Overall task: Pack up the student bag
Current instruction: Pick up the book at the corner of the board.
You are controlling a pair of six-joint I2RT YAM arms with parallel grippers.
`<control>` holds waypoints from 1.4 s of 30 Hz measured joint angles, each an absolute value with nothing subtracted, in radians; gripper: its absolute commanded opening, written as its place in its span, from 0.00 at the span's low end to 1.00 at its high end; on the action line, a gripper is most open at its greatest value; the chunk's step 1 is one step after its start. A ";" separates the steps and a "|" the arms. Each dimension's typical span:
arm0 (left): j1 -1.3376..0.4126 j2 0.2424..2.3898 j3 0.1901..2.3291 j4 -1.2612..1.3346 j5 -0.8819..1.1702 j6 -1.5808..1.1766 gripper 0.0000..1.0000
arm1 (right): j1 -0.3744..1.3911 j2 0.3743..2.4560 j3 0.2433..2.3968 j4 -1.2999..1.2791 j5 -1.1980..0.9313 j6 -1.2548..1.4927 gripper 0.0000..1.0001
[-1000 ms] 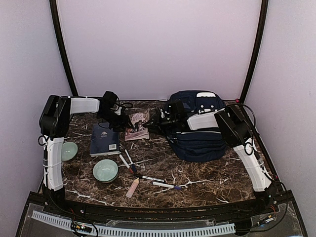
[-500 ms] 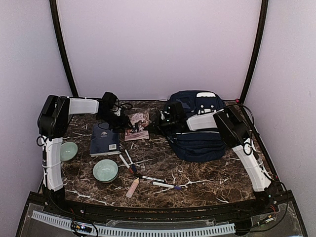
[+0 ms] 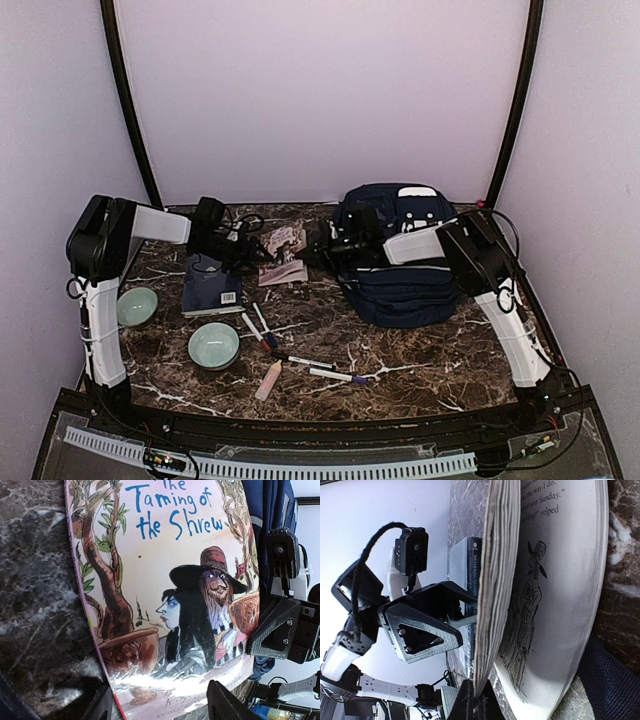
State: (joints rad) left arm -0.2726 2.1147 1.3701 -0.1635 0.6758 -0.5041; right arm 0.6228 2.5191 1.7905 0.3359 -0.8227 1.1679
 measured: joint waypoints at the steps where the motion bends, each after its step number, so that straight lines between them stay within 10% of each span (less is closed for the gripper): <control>1: -0.273 2.115 1.364 -0.146 0.688 -0.513 0.68 | 0.621 2.516 1.786 0.342 -0.824 1.172 0.00; 9: -0.259 2.115 1.309 -0.024 0.791 -0.608 0.71 | 0.612 2.503 1.767 0.375 -0.841 1.192 0.00; 12: -0.249 2.115 1.294 0.015 0.817 -0.641 0.99 | 0.612 2.492 1.748 0.383 -0.842 1.200 0.00; 42: -0.240 2.143 1.269 0.181 0.950 -0.801 0.81 | 0.612 2.436 1.685 0.464 -0.860 1.231 0.00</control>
State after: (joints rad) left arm -0.2401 2.1426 1.2690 0.1806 0.9497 -0.8013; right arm 0.6121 2.4359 1.6852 0.4637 -0.8597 1.2312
